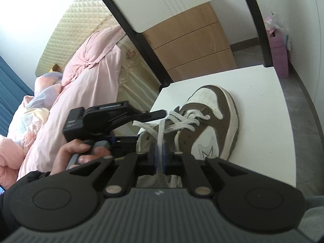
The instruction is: Lace up shoes with both hands
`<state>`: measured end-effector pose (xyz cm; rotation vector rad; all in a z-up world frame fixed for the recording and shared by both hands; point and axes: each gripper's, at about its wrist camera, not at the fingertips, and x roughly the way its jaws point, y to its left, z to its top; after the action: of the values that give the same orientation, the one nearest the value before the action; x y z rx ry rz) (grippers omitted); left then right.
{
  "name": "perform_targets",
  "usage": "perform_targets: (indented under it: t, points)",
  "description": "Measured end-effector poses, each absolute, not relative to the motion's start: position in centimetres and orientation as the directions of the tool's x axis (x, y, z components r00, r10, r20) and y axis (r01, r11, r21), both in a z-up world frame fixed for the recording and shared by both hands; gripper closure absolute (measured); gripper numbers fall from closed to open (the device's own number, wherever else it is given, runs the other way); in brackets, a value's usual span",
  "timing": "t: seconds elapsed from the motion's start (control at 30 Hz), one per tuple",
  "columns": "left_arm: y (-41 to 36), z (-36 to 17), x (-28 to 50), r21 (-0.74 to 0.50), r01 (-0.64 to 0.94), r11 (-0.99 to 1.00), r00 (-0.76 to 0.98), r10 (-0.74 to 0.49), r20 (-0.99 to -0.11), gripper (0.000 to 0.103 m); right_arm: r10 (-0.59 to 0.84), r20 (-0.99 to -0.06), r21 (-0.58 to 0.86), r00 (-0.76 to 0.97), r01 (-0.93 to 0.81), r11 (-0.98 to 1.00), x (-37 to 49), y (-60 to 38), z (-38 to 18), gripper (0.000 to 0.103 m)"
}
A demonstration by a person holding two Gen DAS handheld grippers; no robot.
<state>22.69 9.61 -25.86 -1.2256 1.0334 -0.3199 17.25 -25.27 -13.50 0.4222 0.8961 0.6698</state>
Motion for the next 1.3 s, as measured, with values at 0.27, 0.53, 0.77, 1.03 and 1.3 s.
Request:
perform_targets:
  t: [0.27, 0.53, 0.77, 1.03, 1.3]
  points:
    - [10.0, -26.7, 22.5, -0.866, -0.400, 0.302, 0.519, -0.704, -0.485, 0.064, 0.708, -0.547, 0.617, 0.446, -0.356, 0.702, 17.0, -26.0, -13.5, 0.095]
    - [10.1, -28.3, 22.1, -0.850, -0.469, 0.242, 0.496, -0.723, -0.480, 0.063, 0.724, -0.525, 0.632, 0.448, -0.364, 0.684, 16.9, -26.0, -13.5, 0.095]
    - [10.0, -28.2, 22.3, -0.857, -0.473, 0.206, 0.509, -0.730, -0.456, 0.074, 0.729, -0.520, 0.630, 0.445, -0.376, 0.680, 16.8, -25.8, -13.4, 0.095]
    - [10.4, -27.0, 22.4, -0.894, -0.399, 0.205, 0.547, -0.729, -0.411, 0.099, 0.731, -0.521, 0.625, 0.441, -0.386, 0.679, 16.4, -25.0, -13.3, 0.095]
    - [10.4, -22.0, 22.3, -0.907, -0.130, 0.401, 0.595, -0.700, -0.395, 0.099, 0.743, -0.483, 0.659, 0.462, -0.366, 0.657, 17.2, -25.0, -11.8, 0.056]
